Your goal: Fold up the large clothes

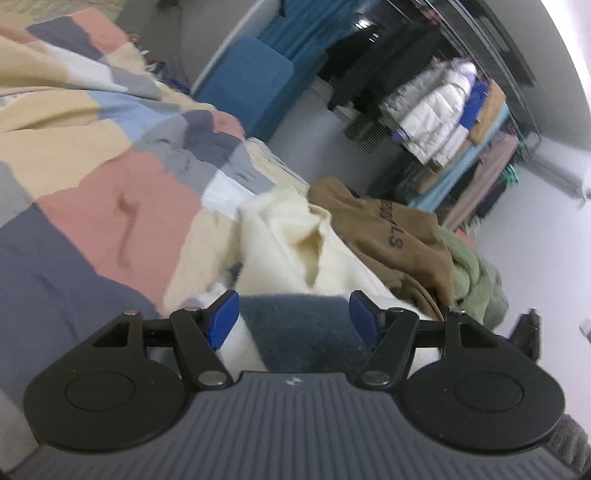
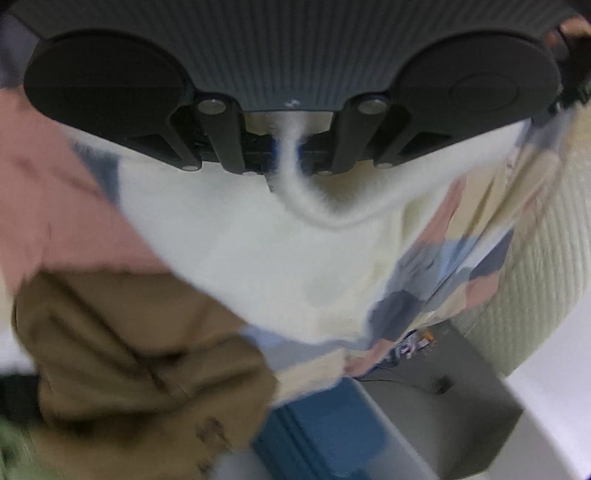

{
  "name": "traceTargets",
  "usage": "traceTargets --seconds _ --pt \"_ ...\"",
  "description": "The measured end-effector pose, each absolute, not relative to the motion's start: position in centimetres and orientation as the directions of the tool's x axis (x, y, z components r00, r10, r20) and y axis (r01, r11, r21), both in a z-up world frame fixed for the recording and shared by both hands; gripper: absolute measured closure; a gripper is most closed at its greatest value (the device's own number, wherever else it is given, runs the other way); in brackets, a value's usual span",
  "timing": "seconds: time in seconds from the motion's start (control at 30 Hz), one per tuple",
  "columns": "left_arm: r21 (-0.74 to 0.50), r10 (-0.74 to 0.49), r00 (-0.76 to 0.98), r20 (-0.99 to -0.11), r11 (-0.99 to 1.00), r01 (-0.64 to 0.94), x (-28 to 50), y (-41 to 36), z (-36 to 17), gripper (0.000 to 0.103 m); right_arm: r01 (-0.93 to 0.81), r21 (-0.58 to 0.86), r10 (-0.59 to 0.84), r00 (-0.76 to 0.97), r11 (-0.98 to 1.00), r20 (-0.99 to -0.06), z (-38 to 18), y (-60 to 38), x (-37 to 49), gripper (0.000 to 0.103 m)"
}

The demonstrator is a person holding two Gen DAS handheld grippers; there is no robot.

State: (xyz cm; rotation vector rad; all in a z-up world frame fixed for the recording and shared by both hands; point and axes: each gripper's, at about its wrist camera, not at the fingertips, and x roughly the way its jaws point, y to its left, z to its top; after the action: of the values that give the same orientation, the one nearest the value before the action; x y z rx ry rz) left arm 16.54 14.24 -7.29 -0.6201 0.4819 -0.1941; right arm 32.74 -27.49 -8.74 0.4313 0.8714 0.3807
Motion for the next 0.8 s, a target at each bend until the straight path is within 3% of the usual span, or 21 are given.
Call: traceTargets --seconds 0.27,0.43,0.53,0.63,0.8 --pt "-0.55 -0.401 0.853 -0.334 0.818 0.169 18.0 11.4 -7.5 0.032 -0.148 0.495 0.482 0.576 0.856 -0.66 -9.4 -27.5 32.6 0.085" --pt "-0.508 -0.421 0.861 -0.286 0.828 0.237 17.0 10.4 -6.5 0.032 -0.2 0.493 0.503 0.604 0.846 -0.618 -7.2 -27.4 30.4 0.051" --pt "-0.495 -0.439 0.858 -0.268 0.827 0.269 16.2 10.0 -5.9 0.032 -0.241 0.456 0.494 0.64 0.857 -0.589 -5.5 -27.0 27.1 0.05" --pt "-0.468 -0.435 0.84 -0.323 0.845 0.257 15.8 9.0 -5.7 0.032 -0.297 0.352 0.454 0.684 0.888 -0.571 -4.4 -26.5 23.5 0.05" --pt "-0.373 -0.423 0.829 -0.367 0.883 0.285 14.7 6.7 -5.9 0.032 -0.364 0.32 0.484 0.691 0.875 -0.537 -3.3 -26.2 19.2 0.049"
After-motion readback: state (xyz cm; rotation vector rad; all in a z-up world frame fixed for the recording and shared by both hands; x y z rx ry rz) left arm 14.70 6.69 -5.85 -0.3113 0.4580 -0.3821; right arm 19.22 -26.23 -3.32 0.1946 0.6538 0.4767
